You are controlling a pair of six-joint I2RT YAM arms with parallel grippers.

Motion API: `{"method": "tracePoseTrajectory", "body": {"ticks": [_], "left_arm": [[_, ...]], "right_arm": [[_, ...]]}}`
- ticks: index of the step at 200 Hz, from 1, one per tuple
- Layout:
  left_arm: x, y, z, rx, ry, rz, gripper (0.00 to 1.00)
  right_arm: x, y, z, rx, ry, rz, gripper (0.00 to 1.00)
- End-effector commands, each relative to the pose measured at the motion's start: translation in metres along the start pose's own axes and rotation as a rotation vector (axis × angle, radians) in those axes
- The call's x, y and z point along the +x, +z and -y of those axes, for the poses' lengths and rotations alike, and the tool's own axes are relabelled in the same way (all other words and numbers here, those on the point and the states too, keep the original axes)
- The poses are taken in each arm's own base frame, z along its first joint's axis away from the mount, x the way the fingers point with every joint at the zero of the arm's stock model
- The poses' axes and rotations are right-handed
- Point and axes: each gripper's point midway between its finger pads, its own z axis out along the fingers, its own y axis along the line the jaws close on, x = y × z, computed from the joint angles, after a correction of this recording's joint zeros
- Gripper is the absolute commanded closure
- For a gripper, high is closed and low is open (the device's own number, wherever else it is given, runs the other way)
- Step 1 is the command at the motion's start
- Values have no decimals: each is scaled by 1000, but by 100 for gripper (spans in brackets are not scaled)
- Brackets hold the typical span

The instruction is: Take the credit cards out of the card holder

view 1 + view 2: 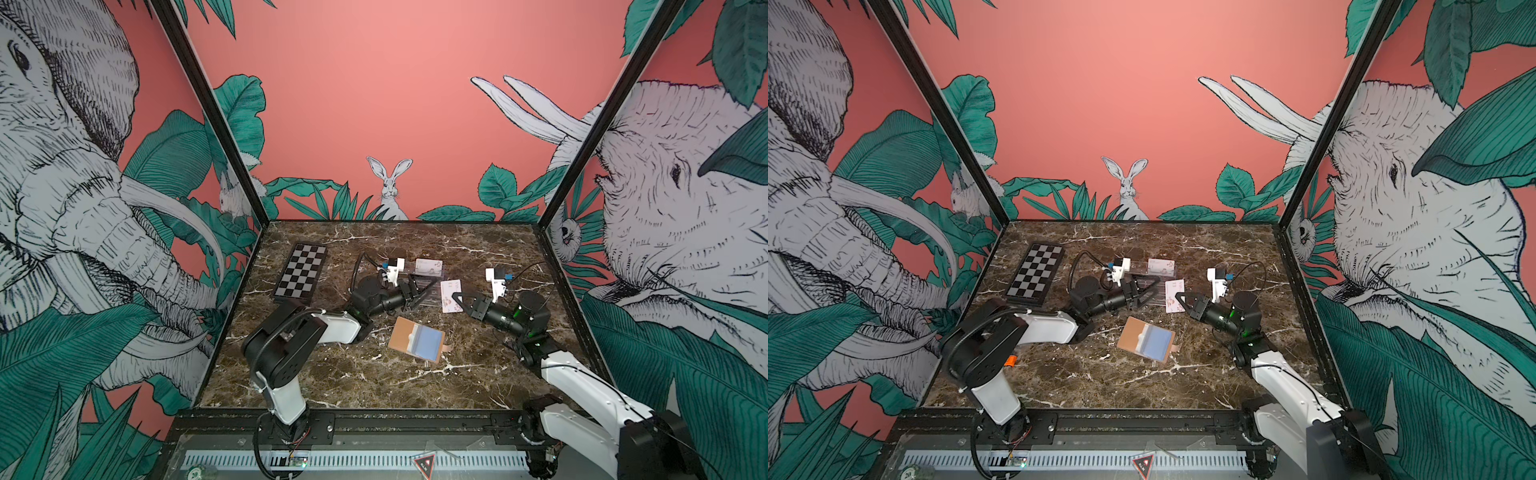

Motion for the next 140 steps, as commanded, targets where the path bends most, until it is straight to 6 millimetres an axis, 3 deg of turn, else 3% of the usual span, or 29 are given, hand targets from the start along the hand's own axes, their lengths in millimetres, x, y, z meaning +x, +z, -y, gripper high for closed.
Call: {"method": "tracePoseTrajectory", "body": {"ticks": [1, 21, 50, 140], "left_arm": [[-9, -24, 1, -217, 286, 28, 8], [-24, -55, 1, -429, 468, 77, 3], [-39, -86, 16, -514, 630, 162, 1], [-28, -115, 46, -437, 806, 194, 1]], "right_arm": [[3, -4, -2, 21, -98, -32, 100], [7, -6, -4, 27, -136, -65, 100], [11, -6, -14, -1, -193, -124, 100], [6, -14, -24, 53, -338, -169, 100]]}}
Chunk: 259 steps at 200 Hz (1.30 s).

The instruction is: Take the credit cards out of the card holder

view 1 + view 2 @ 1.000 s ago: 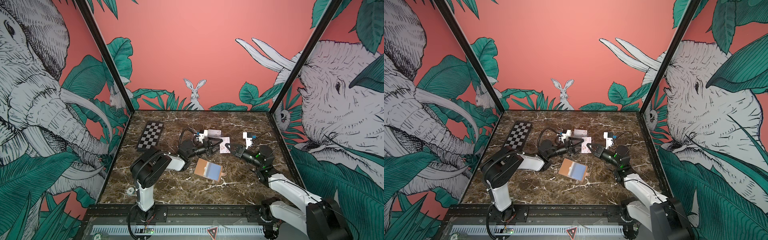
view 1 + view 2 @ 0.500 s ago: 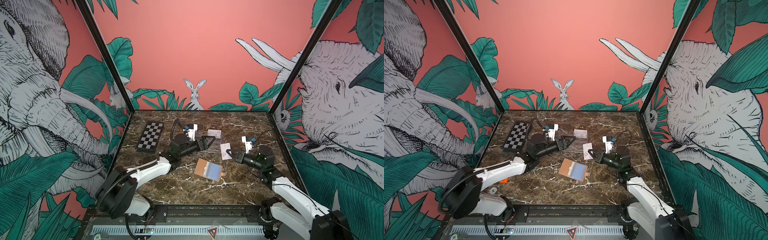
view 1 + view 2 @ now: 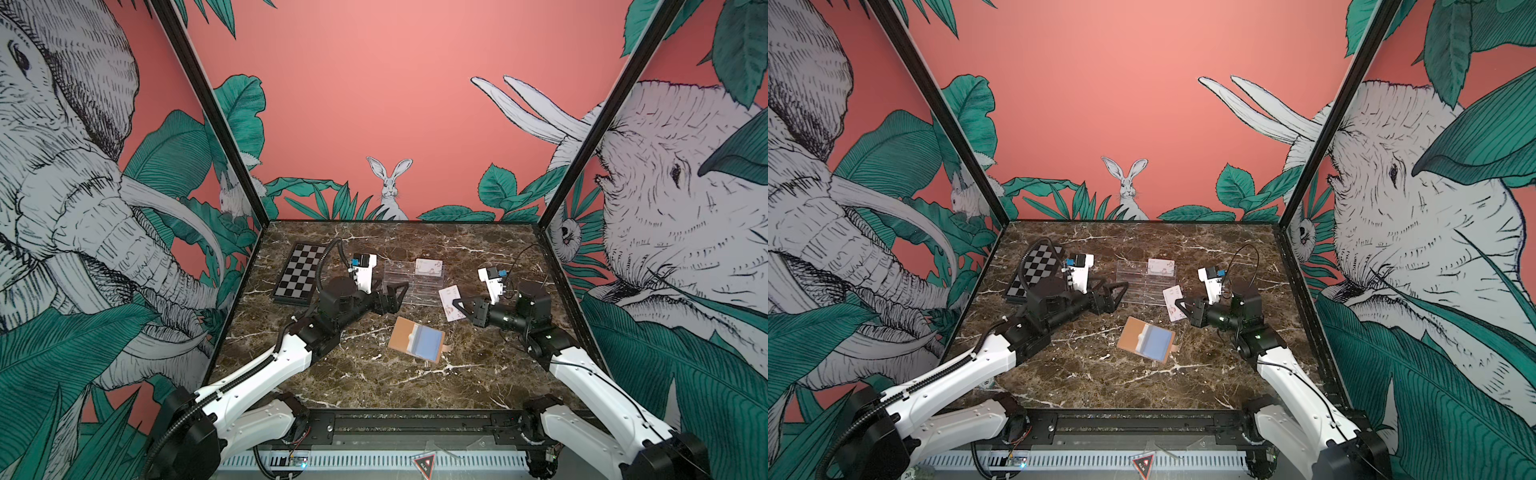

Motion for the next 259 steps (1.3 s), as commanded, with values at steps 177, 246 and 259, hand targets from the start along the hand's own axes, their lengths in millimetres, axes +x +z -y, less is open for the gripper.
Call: {"method": "tracePoseTrajectory", "body": {"ticks": [177, 246, 259], "left_arm": [[12, -49, 8, 40, 302, -13, 1], [13, -56, 8, 46, 330, -3, 1], [13, -57, 11, 57, 334, -3, 1]], "right_arm": [[2, 2, -22, 5, -344, -71, 100], [2, 12, -25, 3, -440, -114, 100], [2, 14, -24, 16, -454, -128, 100]]}}
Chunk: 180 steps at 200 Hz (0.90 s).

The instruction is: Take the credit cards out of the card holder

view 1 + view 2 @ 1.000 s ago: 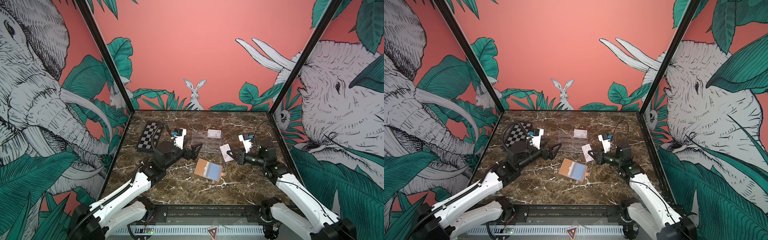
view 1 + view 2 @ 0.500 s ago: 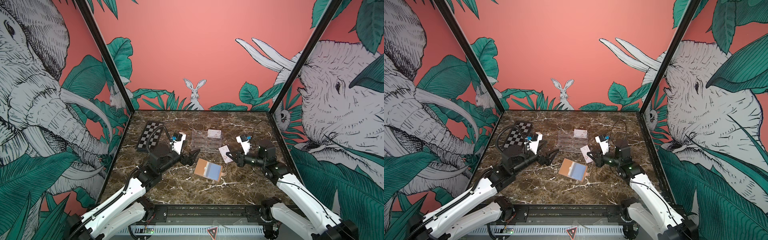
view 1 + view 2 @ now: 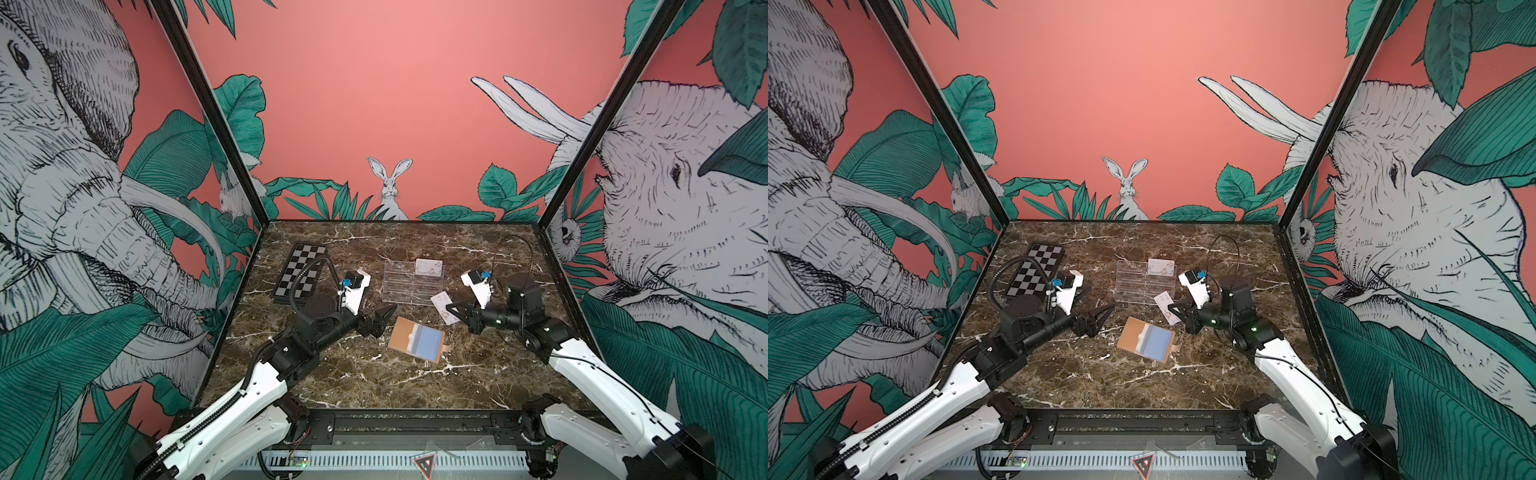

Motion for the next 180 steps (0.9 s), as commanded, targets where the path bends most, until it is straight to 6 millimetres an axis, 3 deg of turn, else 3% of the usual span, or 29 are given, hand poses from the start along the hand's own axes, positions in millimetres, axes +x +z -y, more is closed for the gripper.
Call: {"method": "tracePoseTrajectory", "body": {"ticks": [1, 94, 180], "left_arm": [[3, -4, 2, 10, 33, -1, 1], [5, -17, -3, -25, 62, 5, 1], [18, -14, -4, -19, 46, -14, 1]], "right_arm": [[-11, 1, -1, 14, -82, 3, 100], [-7, 14, 22, 66, -311, -149, 100], [-13, 33, 52, 38, -616, -377, 100]]}}
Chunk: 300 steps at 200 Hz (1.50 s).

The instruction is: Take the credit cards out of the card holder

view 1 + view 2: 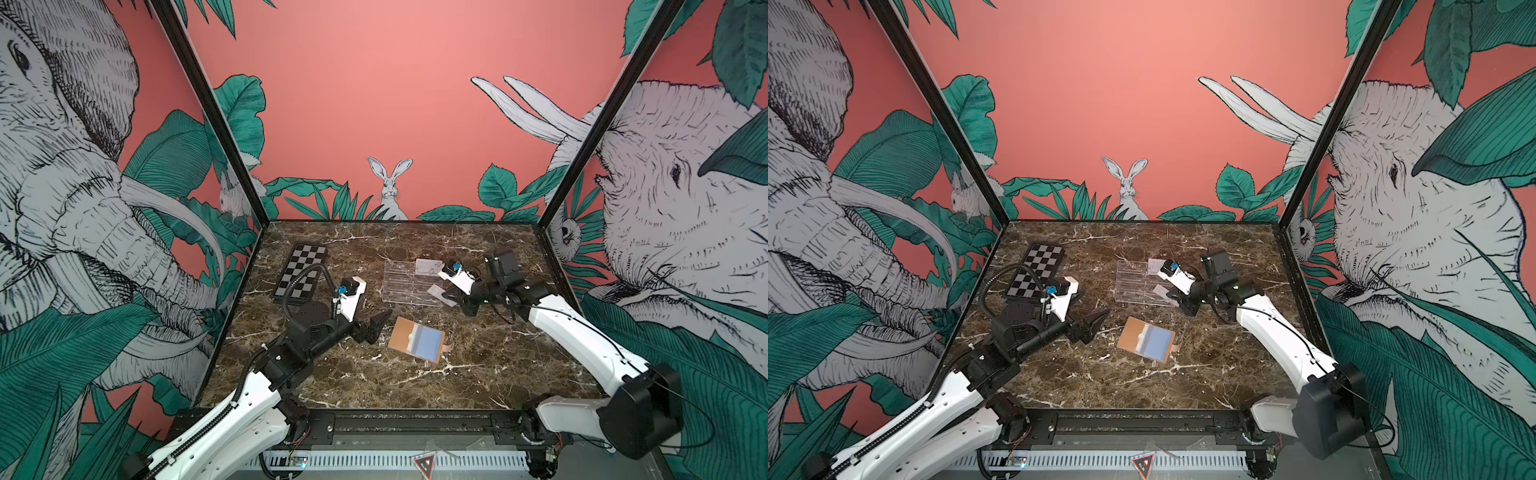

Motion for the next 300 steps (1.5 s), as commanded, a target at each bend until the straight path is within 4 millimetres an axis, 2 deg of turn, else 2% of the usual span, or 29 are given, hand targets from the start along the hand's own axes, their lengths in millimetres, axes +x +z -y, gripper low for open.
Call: {"method": "tracePoseTrajectory", "body": {"ticks": [1, 36, 38, 49, 53, 77, 144, 203, 300], "left_arm": [[8, 0, -1, -2, 9, -7, 1], [13, 1, -4, -12, -1, -12, 1], [14, 1, -4, -12, -2, -14, 1], [15, 2, -6, -20, -2, -16, 1], [16, 2, -6, -23, -3, -18, 1], [17, 2, -8, -31, -3, -13, 1], [14, 11, -4, -6, -6, -32, 1], [11, 21, -3, 3, -28, -50, 1], [13, 18, -3, 0, -44, -45, 1]], "right_arm": [[3, 3, 6, -24, -135, -77, 100], [8, 22, 31, -39, -195, -173, 100], [1, 20, 35, -31, -208, -167, 100], [-3, 22, 40, -45, -246, -183, 100], [2, 29, 41, -65, -246, -203, 100], [1, 39, 56, -74, -316, -218, 100], [-9, 49, 95, -111, -363, -216, 100], [-8, 60, 115, -150, -358, -235, 100], [-16, 80, 128, -175, -312, -205, 100]]}}
